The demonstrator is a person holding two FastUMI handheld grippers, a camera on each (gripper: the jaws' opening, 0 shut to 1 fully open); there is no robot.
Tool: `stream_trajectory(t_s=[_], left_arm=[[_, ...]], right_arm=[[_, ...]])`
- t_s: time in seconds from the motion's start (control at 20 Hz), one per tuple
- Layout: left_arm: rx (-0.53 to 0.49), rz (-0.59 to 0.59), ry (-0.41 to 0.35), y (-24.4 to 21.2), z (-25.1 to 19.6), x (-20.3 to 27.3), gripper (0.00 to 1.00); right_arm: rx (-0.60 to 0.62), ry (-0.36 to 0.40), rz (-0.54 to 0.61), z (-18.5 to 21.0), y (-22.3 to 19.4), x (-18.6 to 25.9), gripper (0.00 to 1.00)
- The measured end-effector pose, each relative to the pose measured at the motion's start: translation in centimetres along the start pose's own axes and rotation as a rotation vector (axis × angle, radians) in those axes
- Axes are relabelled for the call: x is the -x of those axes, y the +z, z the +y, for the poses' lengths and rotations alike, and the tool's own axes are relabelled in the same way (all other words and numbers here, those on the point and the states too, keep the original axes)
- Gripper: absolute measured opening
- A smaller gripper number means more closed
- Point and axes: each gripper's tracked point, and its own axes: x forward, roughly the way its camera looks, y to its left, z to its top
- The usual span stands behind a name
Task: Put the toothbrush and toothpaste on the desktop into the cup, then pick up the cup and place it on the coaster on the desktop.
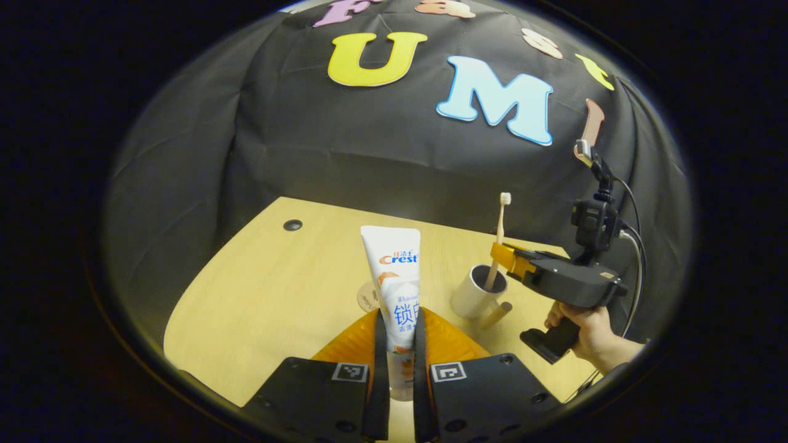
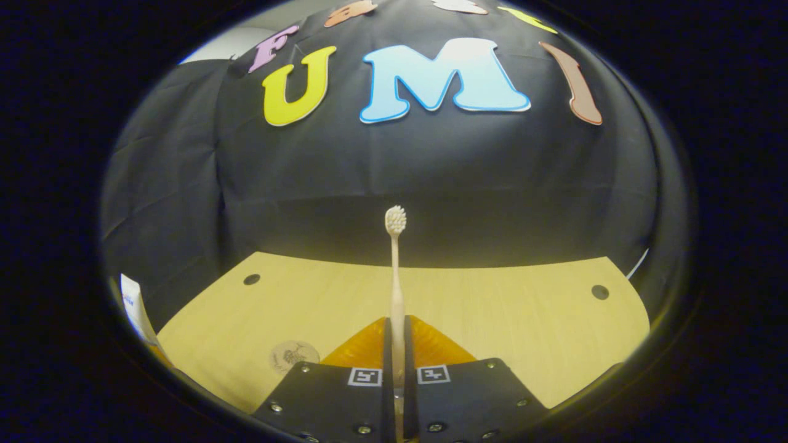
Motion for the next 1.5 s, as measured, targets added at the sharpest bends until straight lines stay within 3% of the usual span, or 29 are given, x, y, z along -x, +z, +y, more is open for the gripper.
stream_trajectory(t_s=[0.35, 0.45, 0.55, 0.6, 0.65, 0.7, 1.15, 1.5], left_arm=[[0.003, -0.005, 0.000, 0.0, -0.4, -0.2, 0.23], [0.009, -0.010, -0.007, 0.1, -0.6, -0.5, 0.23], [0.017, -0.019, -0.016, 0.5, -0.9, -1.1, 0.23], [0.021, -0.026, -0.022, 0.7, -1.1, -1.2, 0.23], [0.024, -0.038, -0.029, 0.6, -1.3, -1.2, 0.23], [0.025, -0.052, -0.037, 0.8, -1.5, -1.2, 0.23], [0.060, -0.246, -0.189, 5.6, -7.1, -5.4, 0.23], [0.137, -0.380, -0.281, 8.2, -11.9, -10.2, 0.23]], right_arm=[[0.004, 0.010, 0.044, 0.4, -1.1, 0.7, 0.10], [0.003, 0.014, 0.057, 0.5, -1.5, 1.5, 0.17], [0.012, 0.018, 0.073, 0.4, -2.0, 2.5, 0.40], [0.021, 0.011, 0.080, 0.1, -2.2, 3.0, 0.62], [0.028, 0.003, 0.080, -0.3, -2.2, 3.5, 0.68], [0.032, -0.004, 0.075, -0.7, -2.1, 4.2, 0.82], [-0.023, -0.074, 0.016, -6.1, 0.0, 12.0, 0.84], [-0.070, -0.149, 0.090, -11.3, -3.1, 17.2, 0.84]])
